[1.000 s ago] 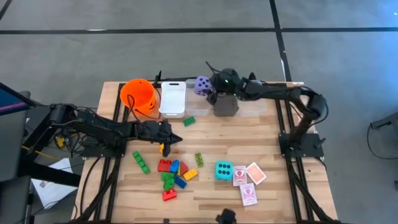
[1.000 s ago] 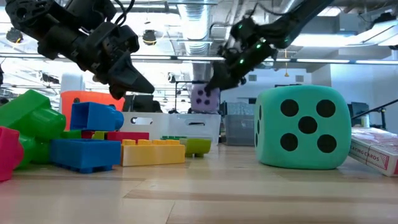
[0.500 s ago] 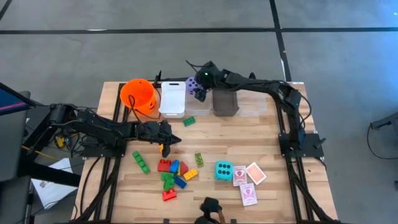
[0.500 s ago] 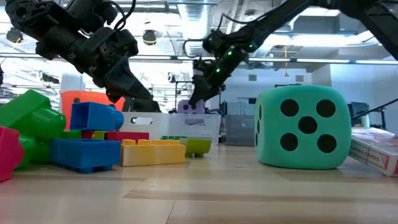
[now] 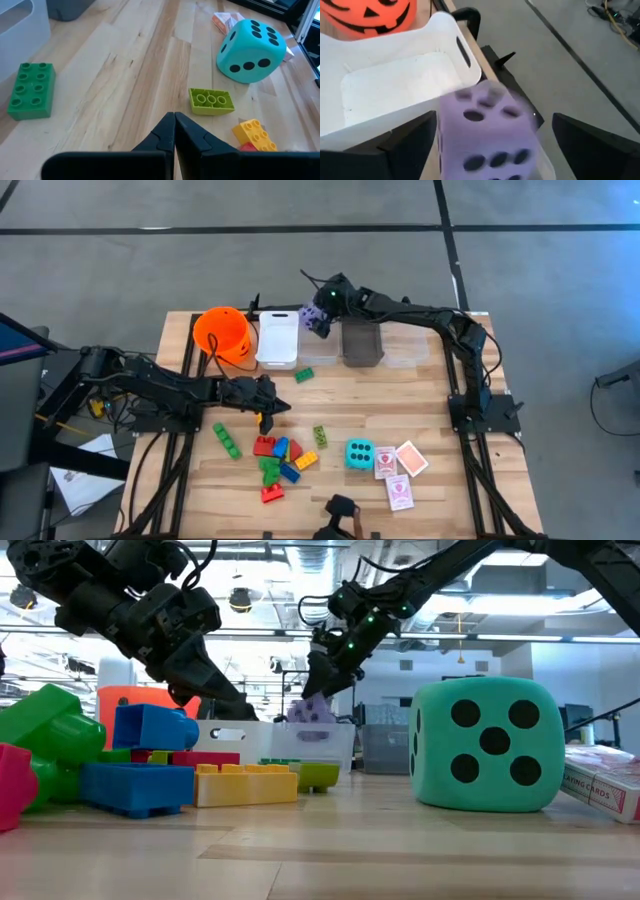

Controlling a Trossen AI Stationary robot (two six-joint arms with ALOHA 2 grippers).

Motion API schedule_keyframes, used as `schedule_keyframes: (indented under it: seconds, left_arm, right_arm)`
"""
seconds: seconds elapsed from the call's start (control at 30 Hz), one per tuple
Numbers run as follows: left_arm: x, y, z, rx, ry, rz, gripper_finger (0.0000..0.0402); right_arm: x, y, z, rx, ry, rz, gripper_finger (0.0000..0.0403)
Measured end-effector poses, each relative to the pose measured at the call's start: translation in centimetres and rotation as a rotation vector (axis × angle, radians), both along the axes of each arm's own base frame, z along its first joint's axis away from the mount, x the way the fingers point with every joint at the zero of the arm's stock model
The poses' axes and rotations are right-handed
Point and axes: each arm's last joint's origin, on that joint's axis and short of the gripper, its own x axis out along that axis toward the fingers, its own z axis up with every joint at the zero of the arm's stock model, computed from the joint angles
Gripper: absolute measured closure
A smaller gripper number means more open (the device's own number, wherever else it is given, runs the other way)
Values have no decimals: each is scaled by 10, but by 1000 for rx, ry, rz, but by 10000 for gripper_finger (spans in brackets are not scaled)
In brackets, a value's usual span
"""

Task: Pick & Place Toys
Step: Put the purple dice into the left transparent bin, then put the blue dice into the left transparent bin

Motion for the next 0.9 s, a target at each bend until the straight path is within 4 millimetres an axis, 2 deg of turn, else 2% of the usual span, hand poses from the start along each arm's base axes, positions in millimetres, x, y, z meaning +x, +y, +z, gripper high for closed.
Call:
schedule_keyframes:
  seconds: [0.3, 0.43, 0.57, 0.7, 0.9]
  left_arm:
    - [0, 0, 0, 0, 0, 0, 402]
    - [0, 0, 0, 0, 0, 0, 402]
    - [0, 0, 0, 0, 1, 0, 402]
    - [0, 0, 0, 0, -2, 0, 402]
    - [0, 0, 0, 0, -1, 0, 402]
  right_arm:
    - [0, 4, -2, 13, 29, 5, 14]
    - [2, 25, 15, -40, 41, 16, 15]
    - [3, 65, 39, -82, 67, 51, 15]
    - [-4, 117, 53, -147, 101, 40, 15]
    - [-37, 194, 40, -224, 152, -47, 19]
